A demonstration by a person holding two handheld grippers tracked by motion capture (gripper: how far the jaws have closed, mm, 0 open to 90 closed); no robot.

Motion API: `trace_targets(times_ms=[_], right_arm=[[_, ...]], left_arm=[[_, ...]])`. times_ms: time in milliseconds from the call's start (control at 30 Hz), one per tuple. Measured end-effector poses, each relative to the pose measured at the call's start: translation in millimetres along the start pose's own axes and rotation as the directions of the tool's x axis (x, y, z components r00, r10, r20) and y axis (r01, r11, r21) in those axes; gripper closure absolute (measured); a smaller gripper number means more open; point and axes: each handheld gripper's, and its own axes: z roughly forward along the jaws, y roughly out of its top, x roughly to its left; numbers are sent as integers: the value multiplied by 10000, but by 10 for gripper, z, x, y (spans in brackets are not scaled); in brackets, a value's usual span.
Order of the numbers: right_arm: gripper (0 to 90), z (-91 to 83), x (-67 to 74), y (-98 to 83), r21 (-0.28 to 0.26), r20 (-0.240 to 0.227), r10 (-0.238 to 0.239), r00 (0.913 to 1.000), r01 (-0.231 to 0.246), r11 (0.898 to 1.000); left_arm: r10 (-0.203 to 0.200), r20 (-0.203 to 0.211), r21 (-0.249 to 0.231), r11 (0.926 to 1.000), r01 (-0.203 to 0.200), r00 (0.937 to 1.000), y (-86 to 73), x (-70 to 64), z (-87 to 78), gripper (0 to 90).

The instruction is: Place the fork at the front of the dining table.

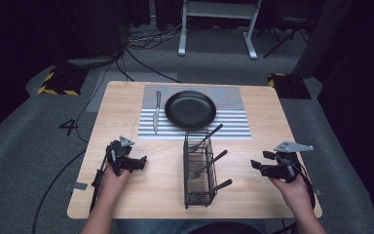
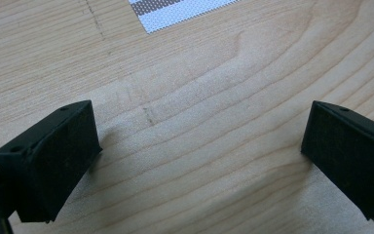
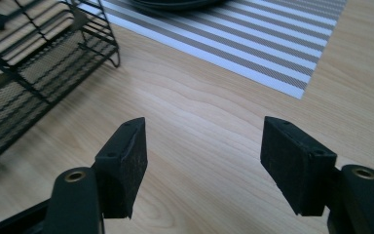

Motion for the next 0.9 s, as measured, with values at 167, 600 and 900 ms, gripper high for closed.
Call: trace_targets(times_ms=[167, 600, 900], right_arm=[[346, -146, 186, 66, -216, -439, -364, 9984, 355, 9991], [404, -417, 661, 125, -663, -2045, -1673, 9644, 1569, 9854], [486, -433, 909, 149, -995, -2778, -1936, 9409, 1723, 9800]], left_arm=[[-15, -10, 1, 10000, 15, 10000, 1, -3, 1, 5], [-8, -36, 6, 10000, 8, 10000, 2, -6, 1, 5], [-63, -69, 16, 10000, 63, 10000, 6, -11, 4, 5]])
